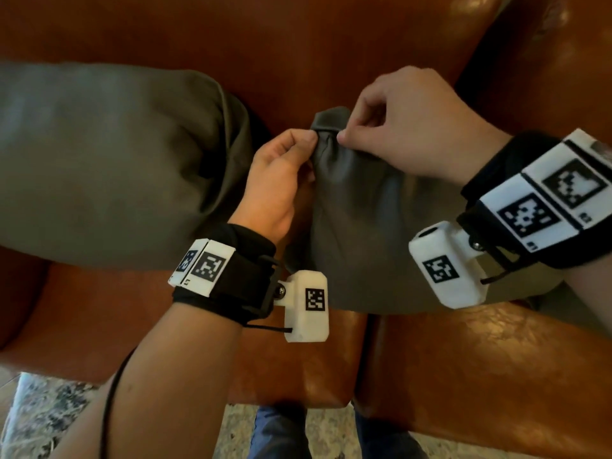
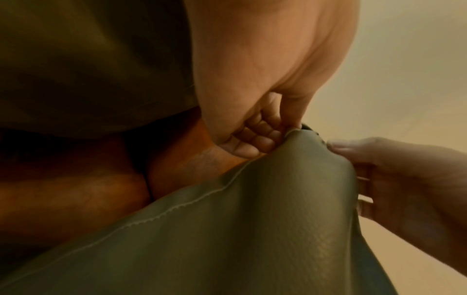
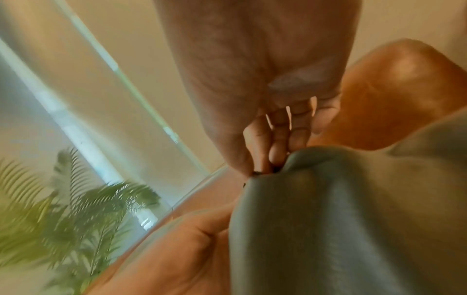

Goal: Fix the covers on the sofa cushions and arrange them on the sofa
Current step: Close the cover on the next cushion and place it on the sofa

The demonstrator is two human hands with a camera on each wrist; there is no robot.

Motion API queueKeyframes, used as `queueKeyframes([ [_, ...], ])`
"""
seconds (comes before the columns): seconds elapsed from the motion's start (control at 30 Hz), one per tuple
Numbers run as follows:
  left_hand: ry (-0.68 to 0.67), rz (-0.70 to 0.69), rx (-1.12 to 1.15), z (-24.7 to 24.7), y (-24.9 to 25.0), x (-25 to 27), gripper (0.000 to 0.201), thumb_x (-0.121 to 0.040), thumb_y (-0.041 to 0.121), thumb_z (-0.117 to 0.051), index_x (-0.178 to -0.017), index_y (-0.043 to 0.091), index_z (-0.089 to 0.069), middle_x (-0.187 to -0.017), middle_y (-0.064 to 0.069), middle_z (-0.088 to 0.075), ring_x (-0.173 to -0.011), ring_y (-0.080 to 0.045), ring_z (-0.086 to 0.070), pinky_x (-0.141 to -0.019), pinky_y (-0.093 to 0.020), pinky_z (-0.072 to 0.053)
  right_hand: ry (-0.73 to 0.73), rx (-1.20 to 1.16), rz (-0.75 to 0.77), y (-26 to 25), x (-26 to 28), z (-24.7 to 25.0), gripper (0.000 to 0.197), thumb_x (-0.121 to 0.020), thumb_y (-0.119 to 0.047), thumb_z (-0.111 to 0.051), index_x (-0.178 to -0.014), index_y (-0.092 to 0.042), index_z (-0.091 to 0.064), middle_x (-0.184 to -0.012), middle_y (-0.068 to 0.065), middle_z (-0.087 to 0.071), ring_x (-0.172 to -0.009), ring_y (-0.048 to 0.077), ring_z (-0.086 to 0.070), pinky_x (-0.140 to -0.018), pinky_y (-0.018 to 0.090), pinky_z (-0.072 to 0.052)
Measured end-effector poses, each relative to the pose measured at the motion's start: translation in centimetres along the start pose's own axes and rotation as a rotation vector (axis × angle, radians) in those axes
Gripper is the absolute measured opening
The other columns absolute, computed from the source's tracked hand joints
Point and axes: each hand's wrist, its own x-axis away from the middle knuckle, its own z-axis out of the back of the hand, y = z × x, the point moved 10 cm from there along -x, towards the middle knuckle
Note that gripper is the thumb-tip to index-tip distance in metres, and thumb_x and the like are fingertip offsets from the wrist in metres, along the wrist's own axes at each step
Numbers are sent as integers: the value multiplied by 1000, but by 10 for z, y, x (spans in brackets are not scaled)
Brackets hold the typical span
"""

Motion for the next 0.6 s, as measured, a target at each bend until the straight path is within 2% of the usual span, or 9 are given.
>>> queueKeyframes([
  [0.1, 16, 10, 76, -6, -2, 7, 25, -103, 11, -39, -97, 6, -62, -93, -10, -65, -89, -22, -61, -95, -43, -47, -40, -107, -70, 8, -2, -9, 21, -90, -37, -63, -81, -22, -73, -81, -10, -67, -78, 0, -59, -67, 7, -39],
  [0.17, 44, -5, 109, -9, -3, 12, 25, -103, 15, -39, -103, 5, -63, -98, -13, -66, -96, -25, -62, -99, -44, -47, -50, -196, -104, 10, -2, -14, 21, -92, -35, -61, -84, -23, -75, -83, -10, -68, -79, -3, -59, -67, 5, -38],
  [0.27, 25, -28, 115, -14, -1, 18, 33, -98, 35, -51, -110, 8, -65, -110, -17, -66, -109, -31, -62, -104, -52, -45, -98, -317, -106, 9, 3, -21, 16, -95, -26, -58, -94, -28, -74, -88, -18, -66, -83, -10, -58, -70, 2, -40],
  [0.3, 37, -63, 36, -14, 3, 18, 36, -94, 41, -56, -108, 10, -67, -110, -18, -67, -109, -33, -63, -101, -55, -46, -119, -345, -91, 8, 5, -22, 17, -95, -22, -58, -96, -29, -73, -87, -20, -65, -83, -13, -58, -72, 1, -41],
  [0.37, 126, -176, -198, -8, 14, 17, 31, -91, 42, -59, -100, 13, -70, -97, -15, -70, -95, -33, -66, -87, -57, -52, -130, -432, -88, 10, 11, -24, 22, -94, -14, -57, -96, -31, -71, -86, -20, -65, -83, -16, -58, -74, -3, -40],
  [0.43, 186, -261, -327, -7, 25, 17, 30, -94, 36, -56, -95, 10, -71, -88, -16, -69, -85, -35, -65, -78, -58, -52, -25, -490, -106, 15, 13, -16, 22, -94, -13, -57, -98, -29, -70, -93, -19, -66, -88, -12, -60, -77, 0, -43],
  [0.5, 202, -292, -340, -8, 28, 17, 33, -93, 35, -53, -94, 6, -70, -88, -20, -68, -85, -38, -64, -78, -59, -51, 128, -387, -95, 21, 8, -2, 20, -94, -22, -57, -111, -28, -66, -106, -13, -61, -96, -4, -56, -83, 6, -42],
  [0.53, 200, -296, -332, -9, 27, 17, 34, -93, 35, -52, -94, 5, -70, -89, -21, -67, -85, -39, -64, -79, -60, -50, 135, -310, -73, 20, 3, -1, 24, -95, -29, -56, -118, -30, -62, -113, -9, -57, -103, 0, -53, -89, 10, -39],
  [0.6, 201, -289, -323, -9, 24, 19, 36, -94, 33, -50, -94, 1, -67, -88, -25, -64, -84, -42, -60, -78, -60, -49, -10, -199, -29, 17, -12, -16, 29, -96, -41, -51, -122, -31, -61, -121, -7, -53, -113, 6, -48, -95, 17, -34],
])
